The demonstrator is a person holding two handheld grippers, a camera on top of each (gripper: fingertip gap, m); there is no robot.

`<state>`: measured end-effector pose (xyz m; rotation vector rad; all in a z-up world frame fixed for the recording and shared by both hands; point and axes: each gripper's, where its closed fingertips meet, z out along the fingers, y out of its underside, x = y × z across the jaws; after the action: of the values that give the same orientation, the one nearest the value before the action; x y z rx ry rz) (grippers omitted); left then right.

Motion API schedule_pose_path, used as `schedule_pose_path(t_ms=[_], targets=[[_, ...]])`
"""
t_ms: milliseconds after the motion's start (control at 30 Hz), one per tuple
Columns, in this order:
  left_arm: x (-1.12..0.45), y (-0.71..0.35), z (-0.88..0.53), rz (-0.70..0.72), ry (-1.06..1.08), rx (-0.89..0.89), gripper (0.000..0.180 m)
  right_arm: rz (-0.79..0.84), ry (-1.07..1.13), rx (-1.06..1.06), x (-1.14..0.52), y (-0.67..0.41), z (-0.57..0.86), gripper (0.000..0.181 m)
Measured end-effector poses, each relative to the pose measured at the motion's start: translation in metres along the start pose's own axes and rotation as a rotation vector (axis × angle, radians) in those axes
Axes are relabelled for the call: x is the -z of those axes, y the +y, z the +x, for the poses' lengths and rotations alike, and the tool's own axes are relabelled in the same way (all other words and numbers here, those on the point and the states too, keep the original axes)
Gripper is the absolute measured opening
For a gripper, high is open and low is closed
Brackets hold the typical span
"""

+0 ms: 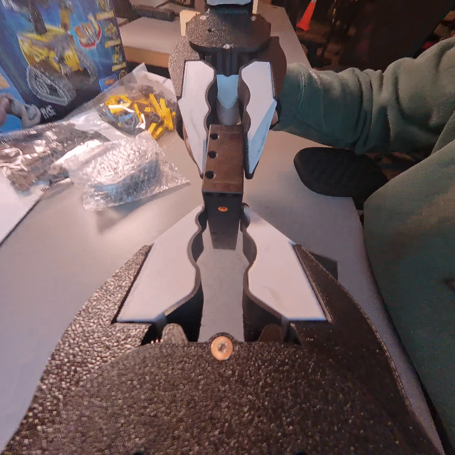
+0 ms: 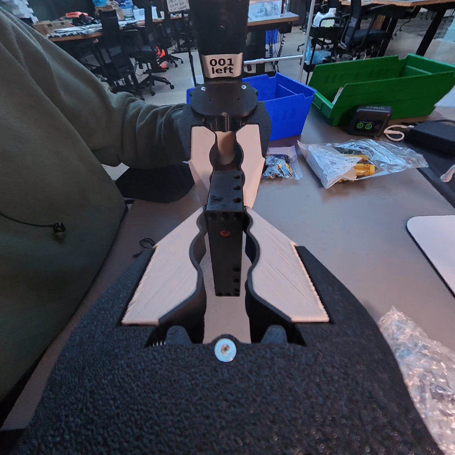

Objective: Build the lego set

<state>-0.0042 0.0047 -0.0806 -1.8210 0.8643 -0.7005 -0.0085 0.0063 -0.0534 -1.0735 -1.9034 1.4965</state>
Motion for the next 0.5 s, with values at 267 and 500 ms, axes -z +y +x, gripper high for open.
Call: schedule_pose_path(t_ms=[267,500], targets=[[-0.019,0.04,-0.017,-0.032,0.062,0.339,0.026,-0.026,0.053,-0.21,-0.009,0.046,0.026,0.025],[-0.026,0.049,-0.032,-0.01,0.126,0.58,0.029,-0.011,0.167,-0.461,-0.006,0.064,0.042,0.026]])
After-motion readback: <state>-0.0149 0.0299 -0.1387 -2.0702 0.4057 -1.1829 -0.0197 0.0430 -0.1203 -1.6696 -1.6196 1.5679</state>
